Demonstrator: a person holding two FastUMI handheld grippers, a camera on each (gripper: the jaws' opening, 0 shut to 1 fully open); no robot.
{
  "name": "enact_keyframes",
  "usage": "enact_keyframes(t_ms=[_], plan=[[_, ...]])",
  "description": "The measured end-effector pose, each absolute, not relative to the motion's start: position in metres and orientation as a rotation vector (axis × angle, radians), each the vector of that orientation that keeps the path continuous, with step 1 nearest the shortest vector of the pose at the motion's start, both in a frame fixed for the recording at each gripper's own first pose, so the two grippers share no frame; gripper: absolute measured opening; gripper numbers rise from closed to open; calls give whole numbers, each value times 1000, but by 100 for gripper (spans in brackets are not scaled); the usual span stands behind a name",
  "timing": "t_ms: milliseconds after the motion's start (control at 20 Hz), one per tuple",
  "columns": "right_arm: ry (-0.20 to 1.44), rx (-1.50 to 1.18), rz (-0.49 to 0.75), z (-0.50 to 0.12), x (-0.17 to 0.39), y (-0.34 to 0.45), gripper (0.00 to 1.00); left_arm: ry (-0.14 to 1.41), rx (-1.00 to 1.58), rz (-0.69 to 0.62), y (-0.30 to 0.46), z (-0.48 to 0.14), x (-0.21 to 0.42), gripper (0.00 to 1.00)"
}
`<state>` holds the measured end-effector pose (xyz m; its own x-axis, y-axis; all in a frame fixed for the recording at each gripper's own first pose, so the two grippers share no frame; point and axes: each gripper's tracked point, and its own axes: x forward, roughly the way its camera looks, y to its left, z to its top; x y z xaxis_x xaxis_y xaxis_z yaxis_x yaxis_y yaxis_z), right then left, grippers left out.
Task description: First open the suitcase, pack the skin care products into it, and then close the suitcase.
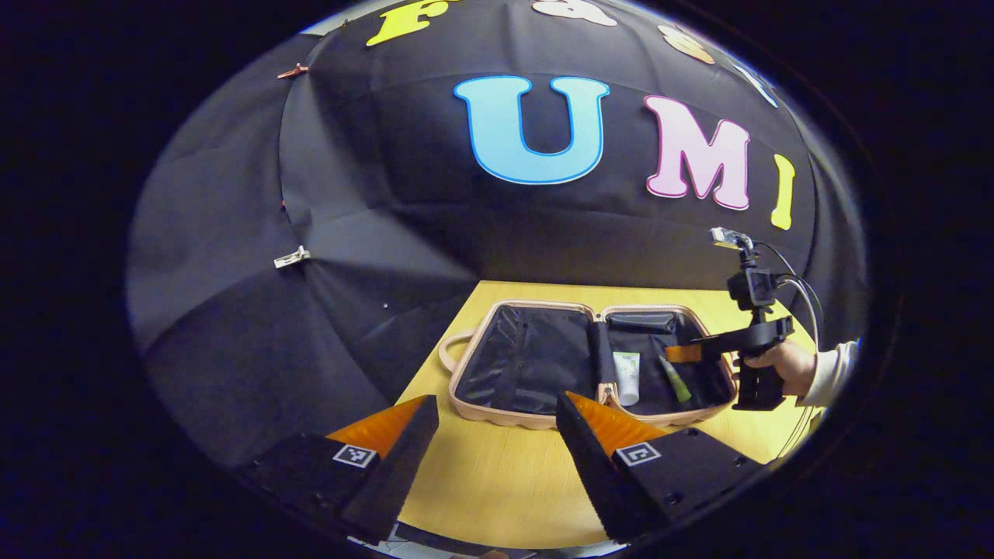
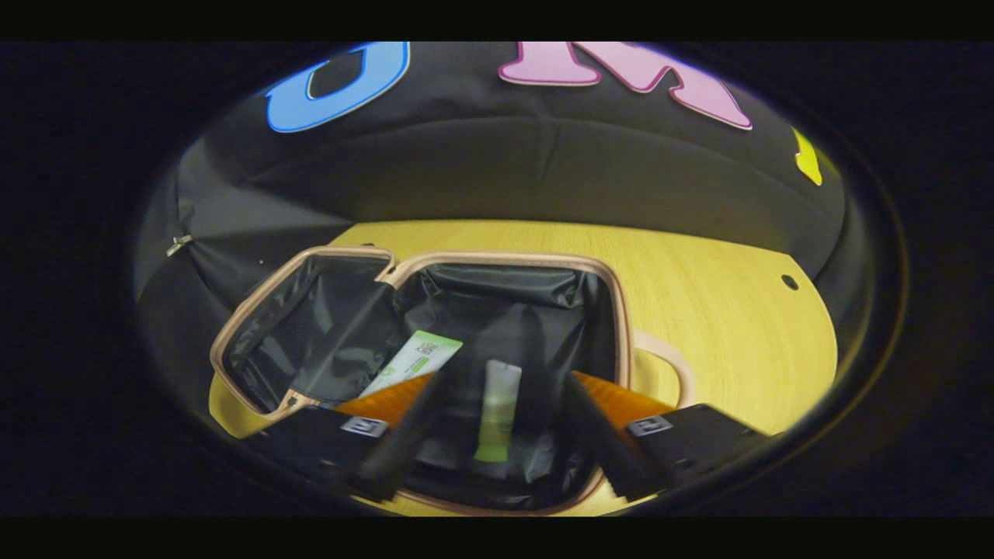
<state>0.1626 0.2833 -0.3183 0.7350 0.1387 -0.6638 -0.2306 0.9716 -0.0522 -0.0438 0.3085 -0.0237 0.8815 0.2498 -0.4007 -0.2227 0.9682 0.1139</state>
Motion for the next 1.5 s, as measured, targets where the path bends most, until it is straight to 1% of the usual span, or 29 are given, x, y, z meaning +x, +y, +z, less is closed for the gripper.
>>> enact_keyframes(t_ms=[50,150,250,350,450,600,700,750,800,850,950,1050,1100,1150,1200,1250,1300,1350,1400,1450,1500], plan=[[692,-145,211,-305,157,279,98,417,43,271,318,-28,-33,96],[622,-152,243,-279,148,274,99,403,28,318,344,-36,-9,98],[541,-159,268,-253,130,260,99,427,69,376,377,-45,15,98],[496,-164,268,-236,106,239,98,407,54,382,401,-48,50,98],[474,-176,259,-226,88,215,98,418,-91,359,411,-63,86,98],[449,-244,215,-212,80,171,98,463,-284,340,446,-97,125,99],[425,-236,185,-206,79,151,98,486,-381,356,476,-124,149,94],[421,-228,171,-205,78,143,98,498,-432,350,484,-137,159,94],[420,-222,157,-207,76,136,98,532,-482,326,485,-150,164,90],[426,-219,143,-210,74,129,98,555,-520,318,487,-165,168,89],[469,-189,129,-221,65,122,98,583,-640,296,487,-182,181,84],[484,-161,123,-225,61,118,98,602,-788,254,480,-191,193,74],[479,-165,119,-225,60,114,98,623,-833,234,475,-193,192,55],[479,-172,124,-225,59,112,98,627,-821,245,480,-197,190,52],[479,-178,124,-225,57,110,98,613,-795,229,481,-185,190,25],[475,-178,120,-224,58,107,98,605,-751,224,477,-180,189,16],[468,-174,111,-221,60,103,98,596,-686,231,477,-168,188,12],[462,-163,99,-216,61,99,98,575,-615,229,477,-155,187,10],[455,-148,89,-211,63,94,98,552,-537,218,474,-136,185,11],[446,-138,79,-204,66,89,98,523,-473,205,470,-117,182,6],[440,-132,71,-198,68,83,98,480,-429,185,462,-91,179,6]])
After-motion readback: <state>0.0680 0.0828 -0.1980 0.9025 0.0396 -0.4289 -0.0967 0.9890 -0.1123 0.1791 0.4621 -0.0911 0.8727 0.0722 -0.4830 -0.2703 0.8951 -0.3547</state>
